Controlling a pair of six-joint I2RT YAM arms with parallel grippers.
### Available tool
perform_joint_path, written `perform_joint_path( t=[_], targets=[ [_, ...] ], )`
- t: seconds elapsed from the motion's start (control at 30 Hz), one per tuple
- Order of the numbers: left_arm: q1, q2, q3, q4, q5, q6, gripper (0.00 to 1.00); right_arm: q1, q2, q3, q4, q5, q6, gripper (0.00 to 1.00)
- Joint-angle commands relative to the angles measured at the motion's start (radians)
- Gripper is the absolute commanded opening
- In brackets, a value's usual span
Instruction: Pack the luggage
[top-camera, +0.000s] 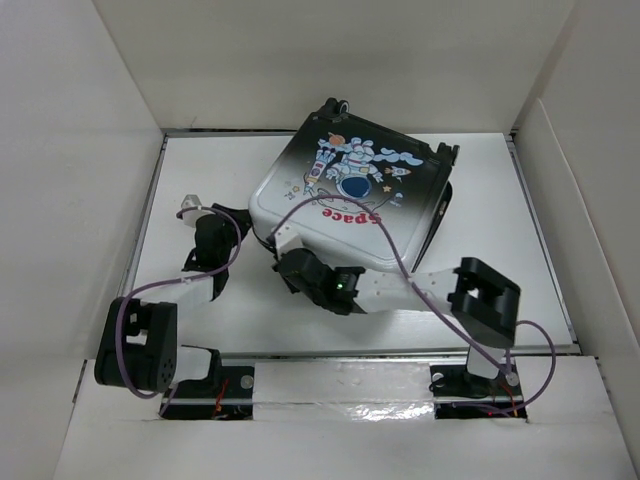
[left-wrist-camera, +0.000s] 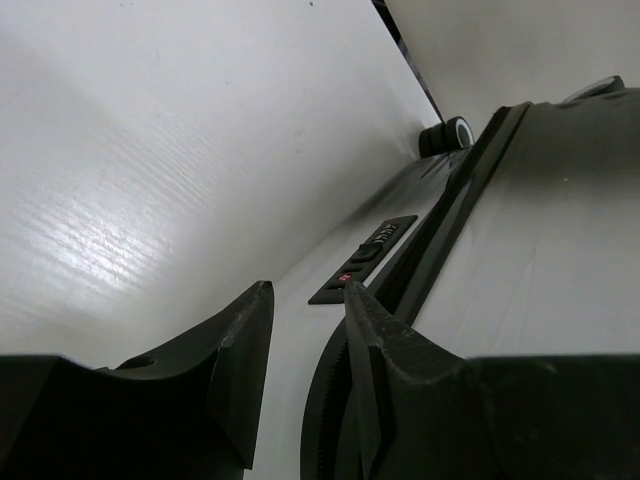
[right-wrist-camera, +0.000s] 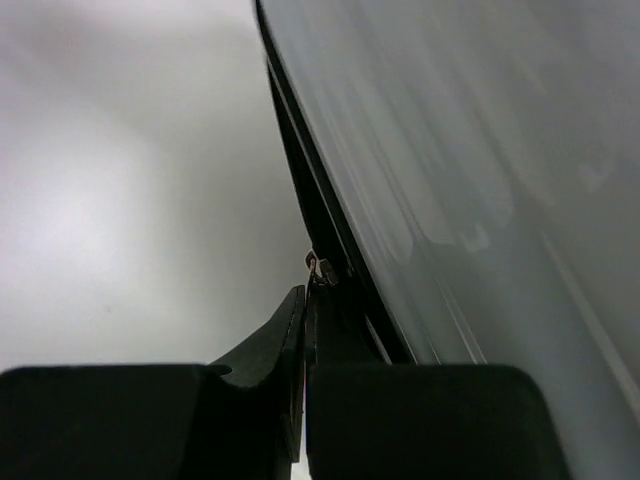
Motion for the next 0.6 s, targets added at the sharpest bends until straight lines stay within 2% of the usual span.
perform_joint_path(
  t=[0.0, 0.07, 0.13, 0.27, 0.3, 0.33, 0.4, 0.43, 0.47, 0.57],
  targets=[
    [-0.053, -0.066, -0.072, 0.078, 0.216, 0.065, 0.32, 0.08, 0.098, 0.299, 0.157, -0.314, -0.082, 0.0],
    [-0.033, -0.097, -0.107, 0.122, 0.233, 0.093, 0.32, 0.08, 0.138, 0.375, 0.137, -0.394, -0.113, 0.0],
    [-0.033, -0.142, -0.128, 0.102, 0.194, 0.108, 0.32, 0.08, 0.188, 0.487, 0.114, -0.454, -0.128, 0.0],
    [-0.033, -0.165, -0.138, 0.108, 0.201, 0.102, 0.32, 0.08, 0.254, 0.622, 0.09, -0.573, -0.115, 0.0],
    [-0.033, -0.174, -0.136, 0.102, 0.196, 0.102, 0.32, 0.08, 0.245, 0.618, 0.085, -0.576, -0.108, 0.0],
    [-0.033, -0.18, -0.13, 0.081, 0.184, 0.104, 0.32, 0.08, 0.229, 0.594, 0.086, -0.575, -0.098, 0.04],
    [-0.033, -0.203, -0.127, 0.064, 0.172, 0.108, 0.32, 0.089, 0.123, 0.445, 0.106, -0.529, -0.085, 0.25],
    [-0.033, -0.209, -0.13, 0.058, 0.157, 0.105, 0.32, 0.089, 0.079, 0.387, 0.114, -0.507, -0.07, 0.48],
    [-0.033, -0.217, -0.13, 0.056, 0.152, 0.101, 0.32, 0.089, 0.033, 0.275, 0.109, -0.481, -0.065, 0.57],
    [-0.033, -0.238, -0.132, 0.056, 0.144, 0.091, 0.33, 0.1, -0.164, 0.135, 0.056, -0.417, -0.053, 0.71]
  ],
)
